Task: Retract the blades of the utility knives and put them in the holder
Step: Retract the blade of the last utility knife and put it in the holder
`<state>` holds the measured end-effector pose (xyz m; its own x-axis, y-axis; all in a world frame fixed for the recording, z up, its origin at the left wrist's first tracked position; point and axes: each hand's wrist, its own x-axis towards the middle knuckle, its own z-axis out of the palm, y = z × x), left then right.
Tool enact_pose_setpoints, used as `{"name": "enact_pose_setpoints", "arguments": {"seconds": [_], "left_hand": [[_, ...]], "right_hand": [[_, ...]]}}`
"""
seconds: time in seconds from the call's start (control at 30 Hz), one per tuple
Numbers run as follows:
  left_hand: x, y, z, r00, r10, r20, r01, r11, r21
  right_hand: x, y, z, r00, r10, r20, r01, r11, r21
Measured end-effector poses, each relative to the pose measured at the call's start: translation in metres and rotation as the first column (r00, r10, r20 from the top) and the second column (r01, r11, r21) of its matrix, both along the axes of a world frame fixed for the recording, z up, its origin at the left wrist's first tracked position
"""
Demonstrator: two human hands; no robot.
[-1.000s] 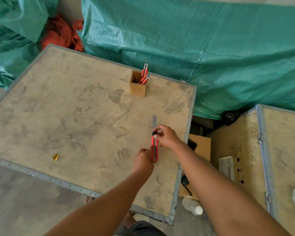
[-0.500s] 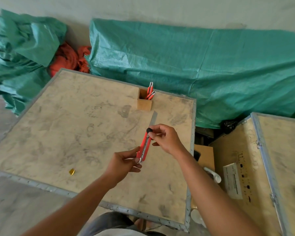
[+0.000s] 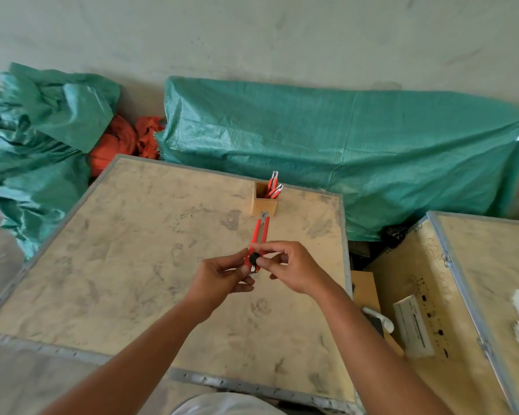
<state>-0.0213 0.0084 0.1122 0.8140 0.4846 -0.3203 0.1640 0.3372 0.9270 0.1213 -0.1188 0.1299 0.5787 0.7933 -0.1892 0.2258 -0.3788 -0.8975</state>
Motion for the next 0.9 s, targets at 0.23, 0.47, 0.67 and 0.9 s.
{"name": "enact_pose_setpoints", "arguments": {"seconds": [0.23, 0.47, 0.67, 0.9], "left_hand": [[0.009, 0.002, 0.017, 0.998, -0.025, 0.064, 0.021, 0.998, 0.06], [0.026, -0.001, 0.023, 0.996, -0.018, 0.086, 0.012, 0.998, 0.062], [0.043, 0.001, 0.021, 0.996, -0.007, 0.089, 0.002, 0.999, 0.051], [0.075, 0.014, 0.013, 0.997, -0.025, 0.077, 0.022, 0.999, 0.046]], "right_hand": [[0.001, 0.0, 0.013, 0.986, -0.097, 0.136, 0.09, 0.994, 0.058], [0.02, -0.005, 0.023, 0.984, -0.092, 0.15, 0.08, 0.993, 0.086], [0.037, -0.003, 0.023, 0.994, -0.047, 0.095, 0.036, 0.992, 0.118], [0.062, 0.013, 0.012, 0.973, -0.179, 0.148, 0.168, 0.982, 0.088]]}}
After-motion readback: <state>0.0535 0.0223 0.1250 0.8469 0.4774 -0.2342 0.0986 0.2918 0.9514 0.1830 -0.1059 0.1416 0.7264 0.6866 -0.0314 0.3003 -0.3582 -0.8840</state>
